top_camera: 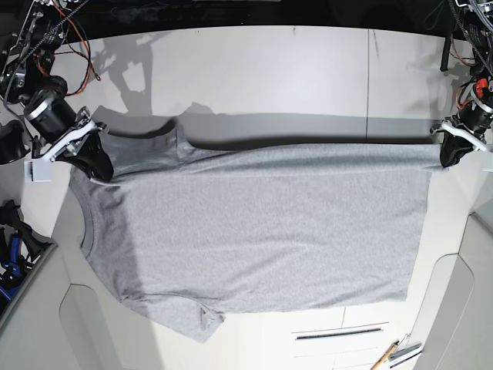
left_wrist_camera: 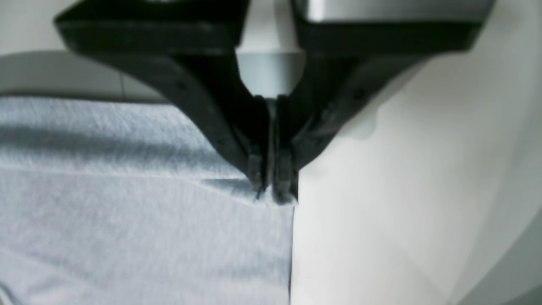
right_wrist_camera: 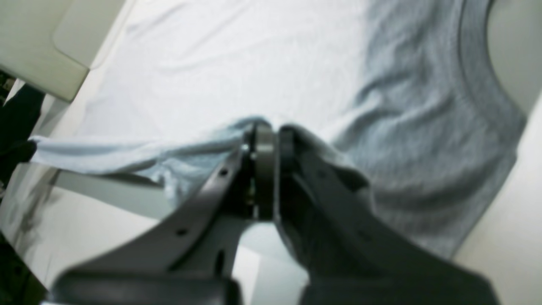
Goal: Fold the T-shirt properly
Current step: 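Lift the shoulder edges with both grippers and pull them apart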
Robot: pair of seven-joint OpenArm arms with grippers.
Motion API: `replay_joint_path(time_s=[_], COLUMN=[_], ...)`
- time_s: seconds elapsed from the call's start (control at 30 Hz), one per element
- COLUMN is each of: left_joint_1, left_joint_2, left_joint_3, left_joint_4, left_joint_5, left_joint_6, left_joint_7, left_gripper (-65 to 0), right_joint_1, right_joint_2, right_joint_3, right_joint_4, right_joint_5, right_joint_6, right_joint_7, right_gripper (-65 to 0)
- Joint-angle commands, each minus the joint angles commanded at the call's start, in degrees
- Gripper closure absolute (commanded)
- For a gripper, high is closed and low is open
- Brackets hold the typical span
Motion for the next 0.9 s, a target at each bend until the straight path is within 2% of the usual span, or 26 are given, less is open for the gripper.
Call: replay_joint_path(time_s=[0.1,0.23,0.33,0.47,0.6,0.87,0.9], left_joint_1=[-2.0,-4.7,-7.1,-11.3,-15.1,-16.4,-16.4], left_joint_2=[0.0,0.0,0.0,0.0,0.0,0.0,0.0], left_joint_3=[3.0,5.7,7.5,10.4,12.1,12.1,12.1], left_joint_4=[-0.2,-0.3,-1.1,-6.1,-12.6,-14.6,-14.6], left_joint_5=[0.5,7.2,10.8,11.1,12.5,12.5,12.5], left_joint_6=[0.0,0.0,0.0,0.0,0.0,0.0,0.0], left_joint_7=[-0.3,-4.2,-5.0,-5.0,-8.2,-9.0,-9.4], left_gripper=[0.0,0.0,0.0,0.0,0.0,0.0,-5.0], right_joint_1=[3.7,9.3,13.4,18.1,20.4,20.5,20.5], right_joint_2=[0.0,0.0,0.0,0.0,0.0,0.0,0.0], right_joint_3=[-1.2,-3.6,-4.8,-4.9,-4.9,-4.9,-4.9], right_joint_4=[-3.7,-10.0,-13.9,-18.4,-23.2,-29.6,-29.7], right_joint_5=[-1.8,-3.8,-5.4,-8.5,-9.0,-12.4,-12.4], right_joint_6=[0.0,0.0,0.0,0.0,0.02,-0.02,-0.02], right_joint_7=[0.2,0.2,0.3,1.2,2.0,10.1,10.2], right_gripper=[0.0,0.0,0.0,0.0,0.0,0.0,-6.9])
